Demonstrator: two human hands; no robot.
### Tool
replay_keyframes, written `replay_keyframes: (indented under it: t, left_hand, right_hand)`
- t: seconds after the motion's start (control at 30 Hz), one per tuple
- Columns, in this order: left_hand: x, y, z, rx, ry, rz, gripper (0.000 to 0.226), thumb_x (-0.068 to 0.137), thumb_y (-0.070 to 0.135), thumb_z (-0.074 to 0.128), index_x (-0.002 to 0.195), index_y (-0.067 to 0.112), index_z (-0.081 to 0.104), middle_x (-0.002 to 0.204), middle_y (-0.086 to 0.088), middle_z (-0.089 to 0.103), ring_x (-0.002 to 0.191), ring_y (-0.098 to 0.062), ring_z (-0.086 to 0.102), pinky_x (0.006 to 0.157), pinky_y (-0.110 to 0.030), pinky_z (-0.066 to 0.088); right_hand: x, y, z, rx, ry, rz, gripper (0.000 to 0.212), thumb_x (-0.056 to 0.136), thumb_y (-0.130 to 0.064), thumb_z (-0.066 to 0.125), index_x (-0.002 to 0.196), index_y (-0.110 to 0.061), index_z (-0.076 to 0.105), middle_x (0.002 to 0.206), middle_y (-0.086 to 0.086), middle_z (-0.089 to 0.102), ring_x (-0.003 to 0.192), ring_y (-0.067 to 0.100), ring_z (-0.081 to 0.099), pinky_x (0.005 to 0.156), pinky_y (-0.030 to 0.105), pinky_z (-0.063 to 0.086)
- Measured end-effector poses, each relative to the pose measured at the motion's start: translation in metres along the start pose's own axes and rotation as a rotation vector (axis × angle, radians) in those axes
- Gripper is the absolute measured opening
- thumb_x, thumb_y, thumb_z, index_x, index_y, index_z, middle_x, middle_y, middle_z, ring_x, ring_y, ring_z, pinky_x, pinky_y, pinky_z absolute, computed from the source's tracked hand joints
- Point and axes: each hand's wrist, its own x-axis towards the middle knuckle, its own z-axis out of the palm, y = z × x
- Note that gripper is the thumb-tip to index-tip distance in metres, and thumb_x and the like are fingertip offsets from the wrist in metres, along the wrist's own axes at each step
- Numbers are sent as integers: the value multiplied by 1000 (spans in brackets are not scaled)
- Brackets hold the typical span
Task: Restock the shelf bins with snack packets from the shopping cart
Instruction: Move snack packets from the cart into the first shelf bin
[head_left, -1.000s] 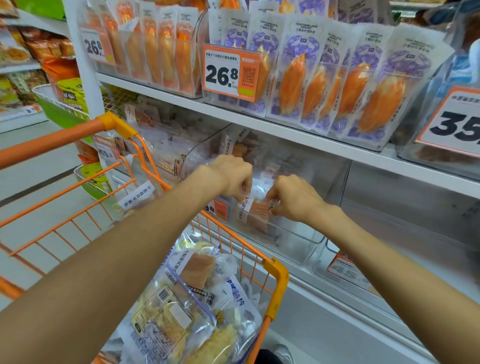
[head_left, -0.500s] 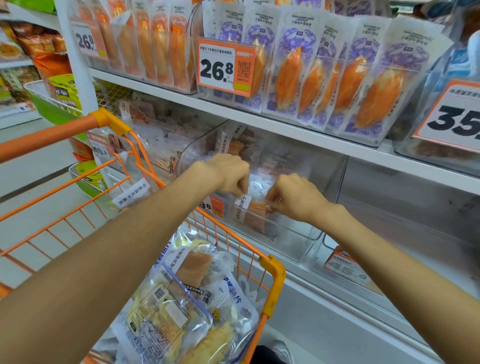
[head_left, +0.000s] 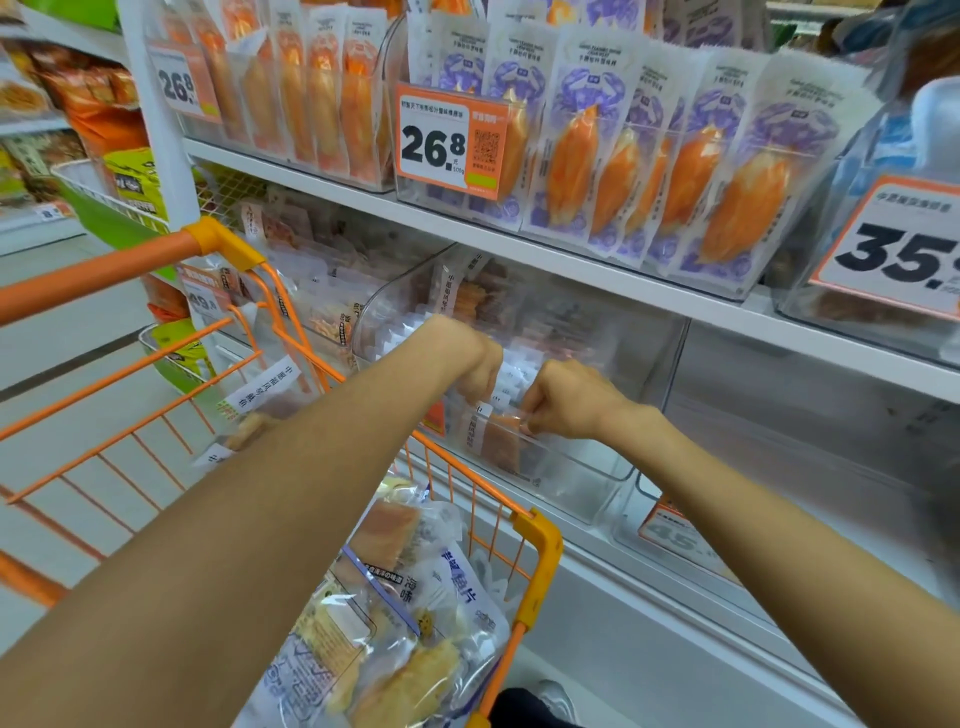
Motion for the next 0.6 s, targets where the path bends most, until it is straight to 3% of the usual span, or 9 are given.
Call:
replay_keyframes:
  t: [0.03, 0.1, 0.2, 0.27, 0.37, 0.53, 0.6]
  left_hand:
    - [-3, -1, 0, -35, 10, -2, 31, 94, 17, 54, 124, 16, 63, 125, 2, 61, 111, -24, 59, 92, -36, 49]
    - [-17, -5, 4, -145, 92, 15, 36, 97, 15, 47, 132, 17, 57, 137, 1, 55, 120, -22, 55, 97, -32, 44]
    - [-47, -21, 18, -327, 248, 23, 39, 99, 16, 43, 137, 20, 51, 143, 1, 49, 128, -20, 48, 103, -32, 39]
    - [-69, -32, 32, -489, 304, 7, 37, 100, 17, 46, 136, 19, 52, 143, -1, 49, 128, -18, 47, 105, -31, 37]
    - [-111, -44, 61, -680, 362, -62, 35, 98, 15, 50, 132, 17, 56, 138, 0, 53, 125, -17, 50, 104, -31, 39]
    - [-155, -59, 134, -839, 521, -371, 37, 92, 16, 60, 128, 22, 59, 135, 3, 56, 123, -20, 53, 102, -39, 43]
    - [-172, -57, 158, -755, 603, -550, 41, 89, 27, 62, 130, 31, 56, 130, 3, 60, 117, -24, 57, 94, -38, 48]
  right_hand:
    - [-2, 1, -3, 6, -17, -16, 10, 81, -23, 70, 82, -15, 75, 77, 5, 67, 74, 23, 57, 57, 28, 42]
    - [-8, 5, -6, 27, -50, -39, 18, 84, -28, 66, 88, -13, 76, 89, 8, 72, 83, 24, 63, 73, 36, 52]
    - [-25, 7, -10, 94, 17, -50, 28, 86, -30, 66, 111, -19, 70, 112, 2, 69, 100, 21, 64, 88, 38, 52]
    - [-34, 5, -11, 148, 129, -44, 31, 88, -26, 65, 119, -22, 66, 116, -1, 66, 102, 18, 62, 89, 38, 51]
    - [-43, -15, -10, 268, 238, -90, 23, 88, -17, 64, 109, -23, 70, 107, -3, 70, 92, 13, 64, 87, 35, 52]
    - [-55, -80, 18, 388, 114, -214, 22, 90, -13, 59, 108, -18, 72, 103, 0, 71, 86, 12, 62, 83, 29, 51]
    - [-55, -107, 36, 388, 30, -261, 23, 93, -18, 58, 114, -16, 69, 111, 2, 69, 94, 14, 62, 84, 28, 50]
